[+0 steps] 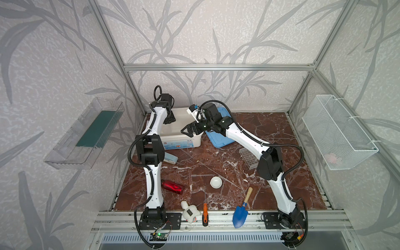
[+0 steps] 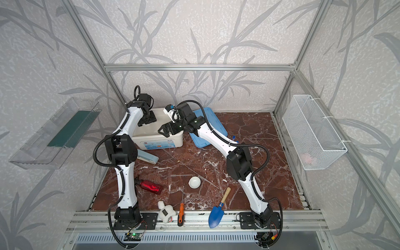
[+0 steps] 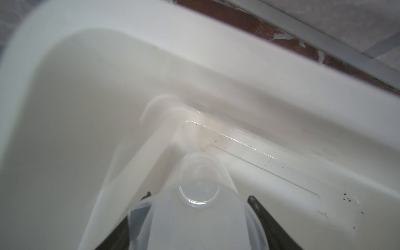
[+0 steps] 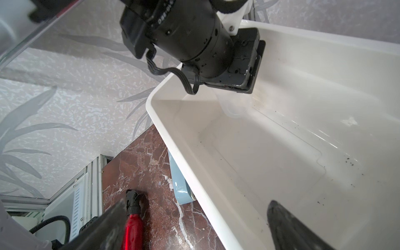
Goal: Organize the chemistry lab equipment
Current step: 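Lower the cup into the white bin and open the left gripper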
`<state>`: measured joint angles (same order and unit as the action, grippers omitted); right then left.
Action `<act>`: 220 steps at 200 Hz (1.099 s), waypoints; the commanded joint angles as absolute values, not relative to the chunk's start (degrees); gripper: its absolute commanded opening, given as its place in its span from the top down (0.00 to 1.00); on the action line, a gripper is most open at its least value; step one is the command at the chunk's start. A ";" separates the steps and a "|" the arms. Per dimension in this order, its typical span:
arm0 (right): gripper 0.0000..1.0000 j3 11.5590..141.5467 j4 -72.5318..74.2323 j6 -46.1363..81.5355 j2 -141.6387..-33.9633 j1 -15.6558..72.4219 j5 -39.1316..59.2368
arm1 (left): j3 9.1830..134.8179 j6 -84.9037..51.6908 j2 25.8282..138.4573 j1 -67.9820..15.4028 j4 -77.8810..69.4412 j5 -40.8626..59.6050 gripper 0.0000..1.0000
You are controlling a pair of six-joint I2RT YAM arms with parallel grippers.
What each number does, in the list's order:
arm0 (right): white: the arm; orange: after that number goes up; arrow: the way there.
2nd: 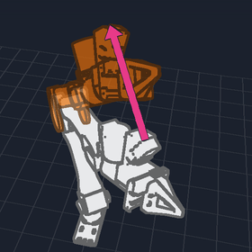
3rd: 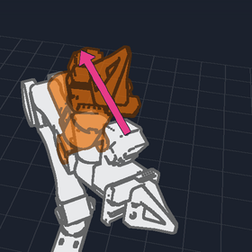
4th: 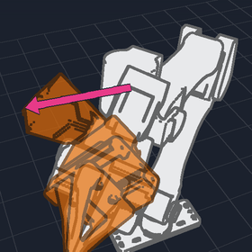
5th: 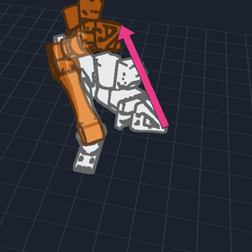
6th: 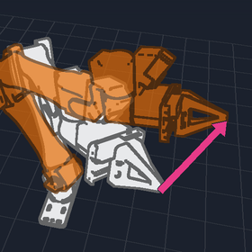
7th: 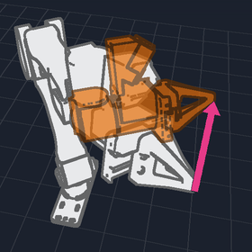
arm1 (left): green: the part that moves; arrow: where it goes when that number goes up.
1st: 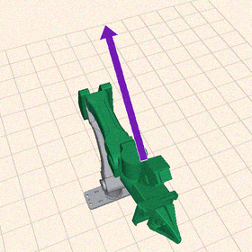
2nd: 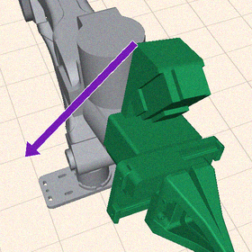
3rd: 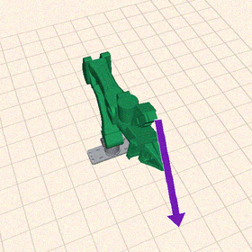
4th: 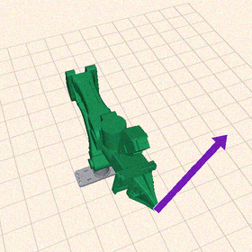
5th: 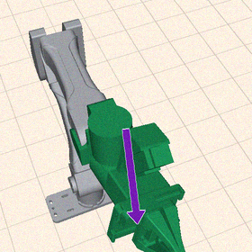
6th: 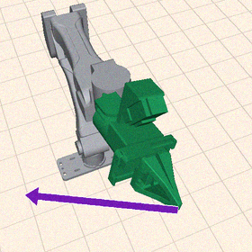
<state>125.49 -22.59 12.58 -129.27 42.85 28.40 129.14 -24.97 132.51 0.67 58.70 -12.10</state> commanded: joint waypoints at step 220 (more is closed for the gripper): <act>0.01 121.20 -18.07 13.51 -124.22 42.62 28.02 | 125.45 -23.83 130.84 0.98 53.35 -5.44 0.01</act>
